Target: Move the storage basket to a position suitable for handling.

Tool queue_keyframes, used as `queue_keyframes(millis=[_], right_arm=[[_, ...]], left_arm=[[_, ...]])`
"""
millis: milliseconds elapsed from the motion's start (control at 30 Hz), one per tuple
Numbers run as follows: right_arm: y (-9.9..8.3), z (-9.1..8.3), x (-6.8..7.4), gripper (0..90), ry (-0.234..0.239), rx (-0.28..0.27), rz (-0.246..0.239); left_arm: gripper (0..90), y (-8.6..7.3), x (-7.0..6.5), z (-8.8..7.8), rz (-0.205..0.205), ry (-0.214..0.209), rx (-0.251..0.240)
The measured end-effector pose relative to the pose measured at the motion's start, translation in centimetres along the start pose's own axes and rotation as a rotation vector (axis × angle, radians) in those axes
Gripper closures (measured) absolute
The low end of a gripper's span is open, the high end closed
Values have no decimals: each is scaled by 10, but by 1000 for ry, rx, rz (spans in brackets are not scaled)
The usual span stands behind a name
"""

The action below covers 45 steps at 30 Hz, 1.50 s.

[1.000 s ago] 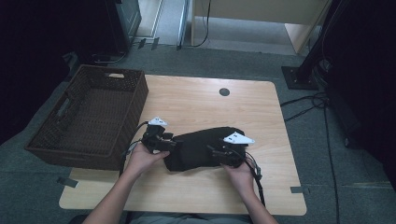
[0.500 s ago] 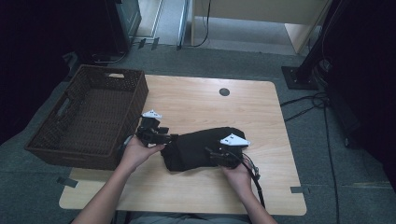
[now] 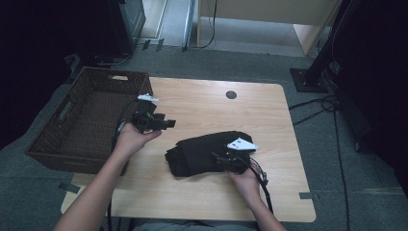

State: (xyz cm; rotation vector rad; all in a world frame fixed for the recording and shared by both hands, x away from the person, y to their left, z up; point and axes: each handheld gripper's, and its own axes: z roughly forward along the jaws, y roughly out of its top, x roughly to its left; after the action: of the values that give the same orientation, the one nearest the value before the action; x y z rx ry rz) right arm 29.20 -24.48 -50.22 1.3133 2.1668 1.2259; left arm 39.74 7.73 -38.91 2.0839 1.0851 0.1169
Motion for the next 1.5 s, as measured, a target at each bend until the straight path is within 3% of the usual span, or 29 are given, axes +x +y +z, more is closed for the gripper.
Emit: queue_keyframes(millis=[33, 200, 367, 700, 900, 1100, 1300, 1500], right_arm=[[0, 0, 0, 389, 2, 0, 2], [-1, 0, 0, 388, 3, 0, 1], [-1, 0, 0, 388, 1, -1, -2], [-1, 1, 0, 387, 0, -5, -6], [-1, 1, 0, 385, 2, -2, -7], [-1, 1, 0, 385, 3, -3, -9], [-1, 1, -1, 385, 5, -3, -7], [-2, 1, -1, 386, 8, -6, -4]], left_arm=[[405, 4, 7, -3, -4, 24, 7], [413, 13, 19, -11, -19, 44, -3], [417, 21, 34, -21, -19, 94, 0], [440, 17, 75, -29, -122, 126, -11], [450, 17, 86, -30, -119, 158, -8], [476, 14, 98, -25, -154, 183, 11], [570, 7, 106, -17, -186, 172, 38], [713, 2, 106, -12, -164, 181, 31]])
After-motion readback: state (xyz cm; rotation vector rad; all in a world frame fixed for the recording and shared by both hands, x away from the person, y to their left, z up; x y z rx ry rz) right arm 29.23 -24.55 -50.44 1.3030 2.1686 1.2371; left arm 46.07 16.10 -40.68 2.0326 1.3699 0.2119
